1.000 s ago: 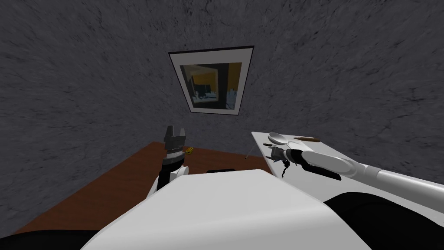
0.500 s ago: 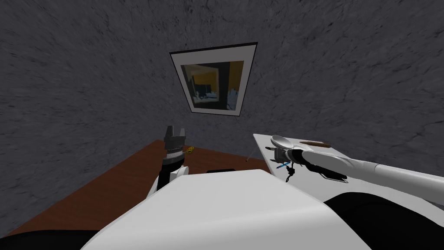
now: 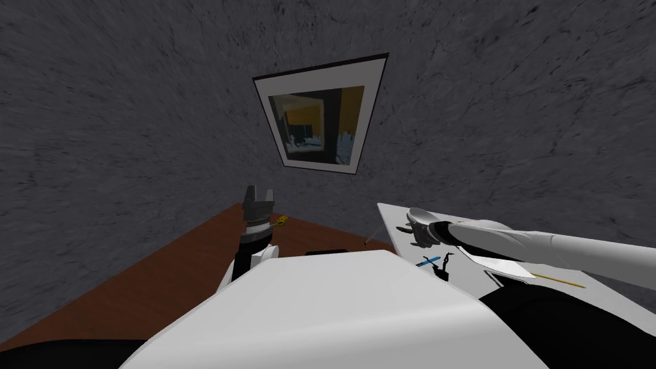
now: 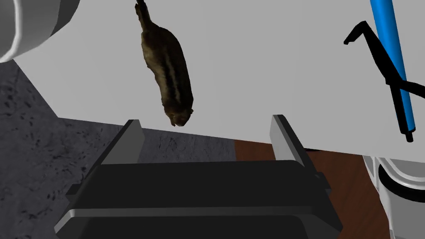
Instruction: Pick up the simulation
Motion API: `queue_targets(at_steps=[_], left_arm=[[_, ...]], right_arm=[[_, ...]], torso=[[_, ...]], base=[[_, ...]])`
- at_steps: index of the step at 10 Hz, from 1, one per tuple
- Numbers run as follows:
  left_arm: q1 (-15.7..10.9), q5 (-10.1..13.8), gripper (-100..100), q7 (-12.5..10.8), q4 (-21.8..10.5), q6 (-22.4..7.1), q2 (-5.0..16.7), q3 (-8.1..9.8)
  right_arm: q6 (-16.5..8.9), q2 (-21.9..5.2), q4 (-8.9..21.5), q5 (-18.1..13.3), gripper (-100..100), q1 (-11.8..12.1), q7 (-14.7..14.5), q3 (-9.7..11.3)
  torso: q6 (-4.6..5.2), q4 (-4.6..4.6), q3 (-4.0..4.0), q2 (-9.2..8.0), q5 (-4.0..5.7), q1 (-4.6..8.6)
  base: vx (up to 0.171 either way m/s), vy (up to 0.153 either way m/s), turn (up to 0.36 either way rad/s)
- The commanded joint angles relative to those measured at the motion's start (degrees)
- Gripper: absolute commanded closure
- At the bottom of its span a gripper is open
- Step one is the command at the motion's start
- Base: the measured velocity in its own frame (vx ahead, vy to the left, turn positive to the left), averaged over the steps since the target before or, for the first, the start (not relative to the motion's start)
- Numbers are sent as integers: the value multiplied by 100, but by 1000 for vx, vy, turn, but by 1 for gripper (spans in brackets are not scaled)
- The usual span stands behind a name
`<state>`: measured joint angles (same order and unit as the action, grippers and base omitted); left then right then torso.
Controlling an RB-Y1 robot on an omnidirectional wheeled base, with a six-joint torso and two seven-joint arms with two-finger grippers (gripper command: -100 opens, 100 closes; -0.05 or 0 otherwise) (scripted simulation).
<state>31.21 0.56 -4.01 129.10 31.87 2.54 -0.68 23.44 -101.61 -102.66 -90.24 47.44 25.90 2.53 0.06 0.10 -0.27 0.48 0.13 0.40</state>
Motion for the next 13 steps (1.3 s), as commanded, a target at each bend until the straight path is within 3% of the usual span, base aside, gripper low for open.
queue_targets(at_steps=[1, 2, 3, 4, 5, 6, 10, 11, 12, 13], left_arm=[[0, 0, 0, 0, 0, 0, 0, 0], [0, 0, 0, 0, 0, 0, 0, 0], [0, 0, 0, 0, 0, 0, 0, 0], [0, 0, 0, 0, 0, 0, -1, 0], [0, 0, 0, 0, 0, 0, -1, -1], [-2, 0, 0, 0, 0, 0, -1, -1], [-2, 0, 0, 0, 0, 0, -1, -1], [-2, 0, 0, 0, 0, 0, -1, -1], [-1, 0, 0, 0, 0, 0, -1, -1], [0, 0, 0, 0, 0, 0, -1, -1]], right_arm=[[83, -174, -10, -166, -100, 121, 79, 10], [166, -279, -19, -324, -100, 160, 134, 75], [80, -235, -48, -288, -100, 172, 165, 39], [86, -250, -52, -307, 0, 184, 187, 39], [45, -71, 124, -270, -100, 182, 130, 122], [45, -71, 124, -270, -100, 182, 130, 122], [-48, 342, 534, -189, -100, 181, 0, 317], [-75, 251, 482, -119, -100, 270, -20, 232], [-79, 262, 497, -111, 100, 267, -44, 237], [-78, 261, 495, -112, 100, 268, -41, 237]], torso=[[0, 0, 0, 0, 0, 0], [1, 1, -1, 2, -1, -5], [1, 1, -2, 4, -1, -3], [3, -2, 6, -11, -3, -18], [4, -6, 14, -25, -7, -31], [-3, -8, 21, -37, -9, -38], [0, -14, 34, -59, -11, -44], [3, -14, 34, -57, -10, -43], [7, -13, 29, -49, -10, -40], [6, -11, 25, -42, -10, -39]], base=[[90, -79, 99], [93, -93, 81], [41, -46, 22], [8, -8, 0], [-27, 3, 266], [-45, -2, 168], [-64, 11, 222], [-23, 3, 35], [0, 0, 0], [0, 0, 0]])
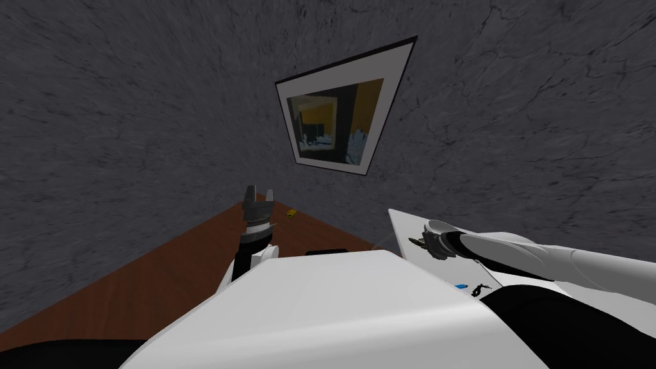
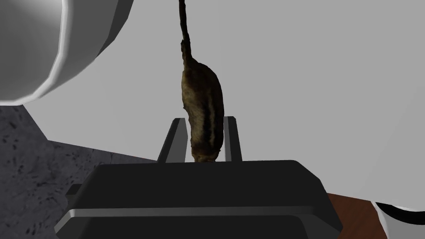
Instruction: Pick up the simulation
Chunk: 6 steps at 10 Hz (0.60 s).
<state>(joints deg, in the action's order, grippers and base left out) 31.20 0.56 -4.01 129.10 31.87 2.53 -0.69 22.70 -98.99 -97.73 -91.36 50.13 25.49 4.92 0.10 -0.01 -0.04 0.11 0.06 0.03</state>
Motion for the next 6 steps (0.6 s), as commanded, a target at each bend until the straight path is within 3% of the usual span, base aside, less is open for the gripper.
queue_targets(at_steps=[1, 3, 4, 5, 6], left_arm=[[0, 0, 0, 0, 0, 0, 0, 0], [0, 0, 0, 0, 0, 0, 0, 0], [0, 0, 0, 0, 0, 0, 0, 0], [0, 0, 0, 0, 0, 0, 0, 0], [1, 0, 0, 0, 0, 0, 0, 1]], right_arm=[[0, 0, 0, 0, 100, 0, 0, 0], [1, -1, 1, 0, 100, 0, 0, -1], [0, -1, 1, 0, 0, 0, 0, -1], [53, -37, -77, -100, 100, -88, 78, 23], [79, -155, -194, -123, 100, -88, 115, -33]], torso=[[0, 0, 0, 0, 0, 0], [0, 0, -1, 1, 2, 2], [0, 1, -1, 1, 2, 3], [1, 1, -1, 1, 2, 3], [10, 2, -4, 8, 2, 3]], base=[[0, 0, 0], [0, 0, 0], [0, 0, 0], [36, -2, -194], [59, 0, -352]])
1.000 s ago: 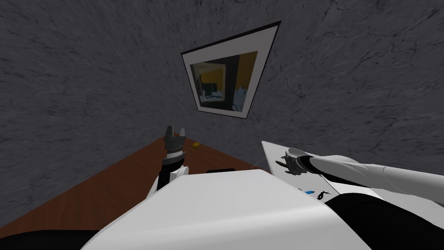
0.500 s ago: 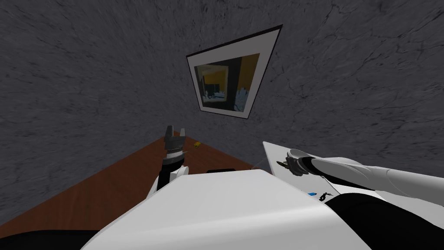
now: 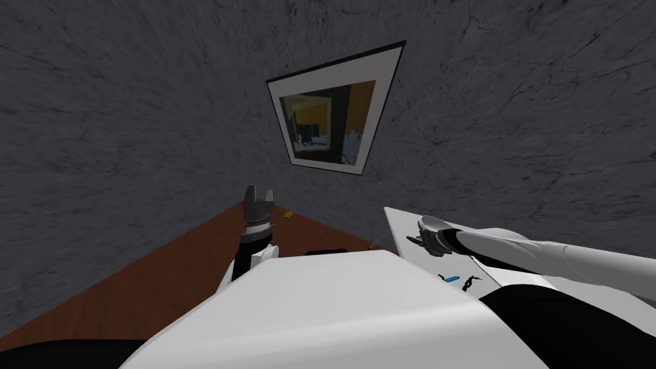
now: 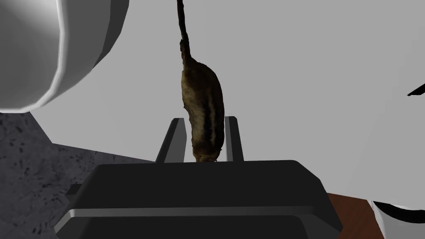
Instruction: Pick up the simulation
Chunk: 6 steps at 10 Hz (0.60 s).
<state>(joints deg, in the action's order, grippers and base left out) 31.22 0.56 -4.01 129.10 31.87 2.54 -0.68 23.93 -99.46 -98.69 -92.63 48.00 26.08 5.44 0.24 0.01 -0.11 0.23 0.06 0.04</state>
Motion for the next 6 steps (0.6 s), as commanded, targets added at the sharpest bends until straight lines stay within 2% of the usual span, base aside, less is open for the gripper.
queue_targets(at_steps=[1, 4, 5, 6], left_arm=[[0, 0, 0, 0, 0, 0, 0, 0], [-1, 0, 0, 0, 0, 0, 0, 0], [-1, 0, 0, 0, 0, 0, 0, 0], [-2, 0, 0, 0, 0, 0, 0, -1]], right_arm=[[-30, -168, -156, -8, 100, 126, 74, -113], [37, -463, -449, -66, 100, 126, 167, -252], [37, -463, -449, -66, 100, 126, 167, -252], [-59, -503, -453, -24, 100, 259, 177, -312]], torso=[[0, 0, 0, 0, 0, 0], [-10, 2, -5, 7, 2, 4], [-11, 2, -5, 9, 0, -1], [-17, 1, -4, 7, 2, -1]], base=[[53, -8, -185], [58, -14, -190], [41, 3, -77], [15, 3, 2]])
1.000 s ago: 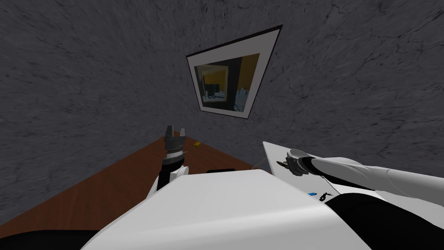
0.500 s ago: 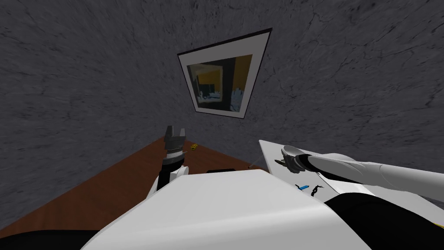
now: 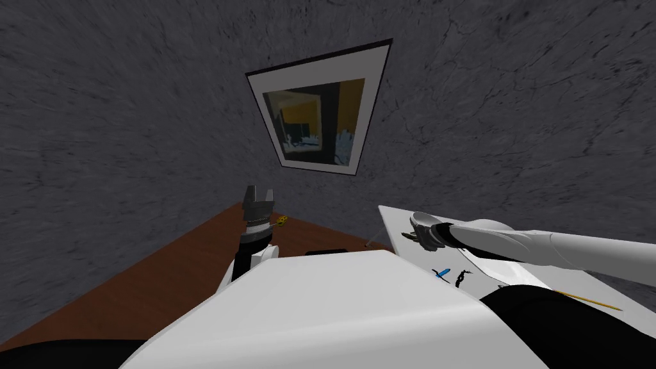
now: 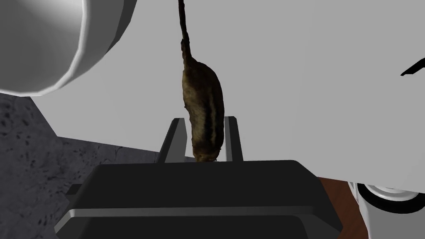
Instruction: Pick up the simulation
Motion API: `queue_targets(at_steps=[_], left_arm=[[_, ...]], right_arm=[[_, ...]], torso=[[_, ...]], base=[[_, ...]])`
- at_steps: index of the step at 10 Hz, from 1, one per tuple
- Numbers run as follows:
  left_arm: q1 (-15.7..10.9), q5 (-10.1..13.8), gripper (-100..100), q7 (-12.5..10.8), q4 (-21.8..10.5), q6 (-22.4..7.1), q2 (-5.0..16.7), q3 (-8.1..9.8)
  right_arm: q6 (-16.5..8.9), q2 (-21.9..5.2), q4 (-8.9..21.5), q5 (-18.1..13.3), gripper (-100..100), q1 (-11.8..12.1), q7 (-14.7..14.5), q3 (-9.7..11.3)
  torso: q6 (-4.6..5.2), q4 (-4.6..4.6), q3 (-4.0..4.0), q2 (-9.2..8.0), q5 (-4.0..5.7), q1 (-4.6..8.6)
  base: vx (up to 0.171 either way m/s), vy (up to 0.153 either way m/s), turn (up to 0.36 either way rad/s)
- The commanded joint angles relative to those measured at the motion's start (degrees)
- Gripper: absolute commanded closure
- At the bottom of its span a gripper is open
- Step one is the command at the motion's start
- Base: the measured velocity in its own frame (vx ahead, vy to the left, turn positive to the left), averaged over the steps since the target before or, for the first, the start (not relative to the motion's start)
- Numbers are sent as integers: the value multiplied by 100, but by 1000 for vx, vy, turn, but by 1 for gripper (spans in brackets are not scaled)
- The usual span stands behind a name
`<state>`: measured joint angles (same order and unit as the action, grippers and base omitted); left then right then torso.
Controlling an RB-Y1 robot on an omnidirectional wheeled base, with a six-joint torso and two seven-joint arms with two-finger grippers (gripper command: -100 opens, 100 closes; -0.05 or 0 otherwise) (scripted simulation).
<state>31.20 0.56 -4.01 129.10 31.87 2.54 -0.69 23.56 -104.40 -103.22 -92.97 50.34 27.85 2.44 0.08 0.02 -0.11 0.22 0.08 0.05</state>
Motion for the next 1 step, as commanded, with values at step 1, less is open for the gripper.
queue_targets(at_steps=[1], left_arm=[[0, 0, 0, 0, 0, 0, 0, 0]], right_arm=[[0, 0, 0, 0, 0, 0, 0, 0]], torso=[[0, 0, 0, 0, 0, 0]], base=[[0, 0, 0]])
